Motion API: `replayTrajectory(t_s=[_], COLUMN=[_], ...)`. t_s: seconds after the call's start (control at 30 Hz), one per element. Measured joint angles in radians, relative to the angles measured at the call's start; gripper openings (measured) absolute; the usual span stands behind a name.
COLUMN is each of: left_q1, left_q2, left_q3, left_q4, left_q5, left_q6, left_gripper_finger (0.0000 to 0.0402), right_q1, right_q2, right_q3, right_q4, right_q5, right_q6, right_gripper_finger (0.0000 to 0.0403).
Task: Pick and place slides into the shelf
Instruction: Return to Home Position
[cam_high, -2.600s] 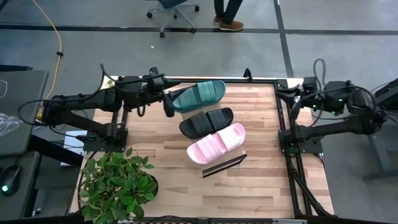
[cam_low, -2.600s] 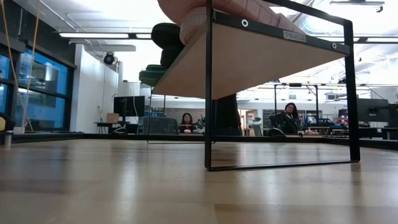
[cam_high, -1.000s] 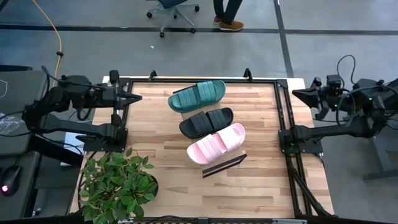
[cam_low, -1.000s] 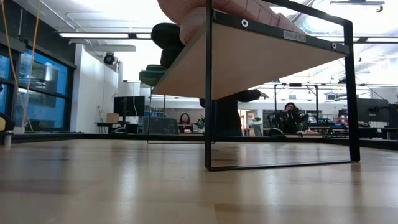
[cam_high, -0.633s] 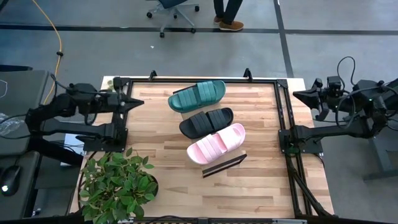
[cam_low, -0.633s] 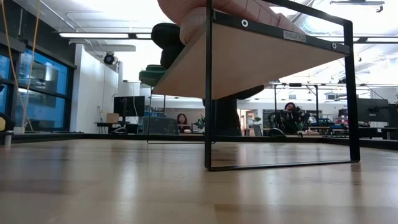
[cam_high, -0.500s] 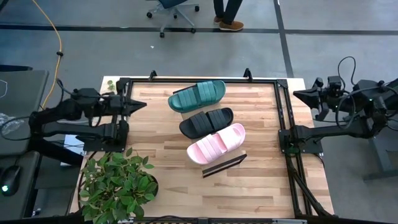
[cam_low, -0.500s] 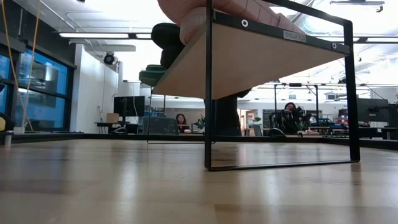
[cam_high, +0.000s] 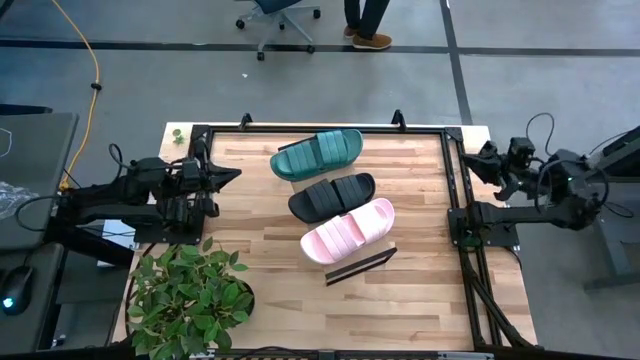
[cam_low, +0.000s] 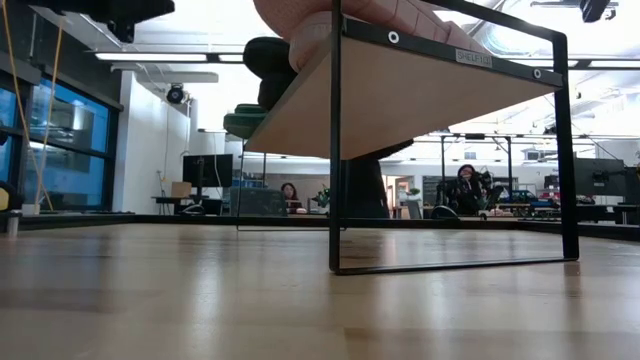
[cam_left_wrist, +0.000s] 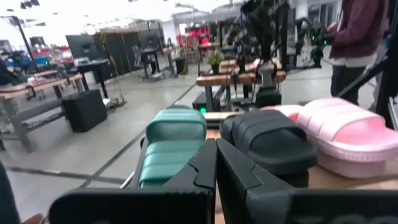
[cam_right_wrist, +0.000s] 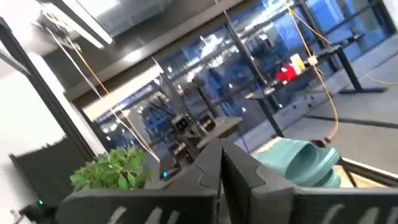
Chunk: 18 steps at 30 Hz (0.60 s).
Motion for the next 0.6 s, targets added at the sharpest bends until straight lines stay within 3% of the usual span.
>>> replayTrajectory(t_s=[0.27, 0.6], left_q1=[0.000, 0.000], left_q2=[0.000, -0.005], left_q3=[-0.134, -0.318], left_q4=[0.217, 0.556], left_q5=[-0.002, -0.001], left_q6=[0.016, 0.011], left_gripper_finger=[0.0000, 0.0000], right_q1=[0.000, 0.000], right_q2=[-0.109, -0.112], right_q3=[-0.181, -0.294], right_q4=[0.083, 0.215], right_q5=[0.004, -0.018], right_q6=[0.106, 0.159], right_gripper_finger=[0.0000, 0.0000])
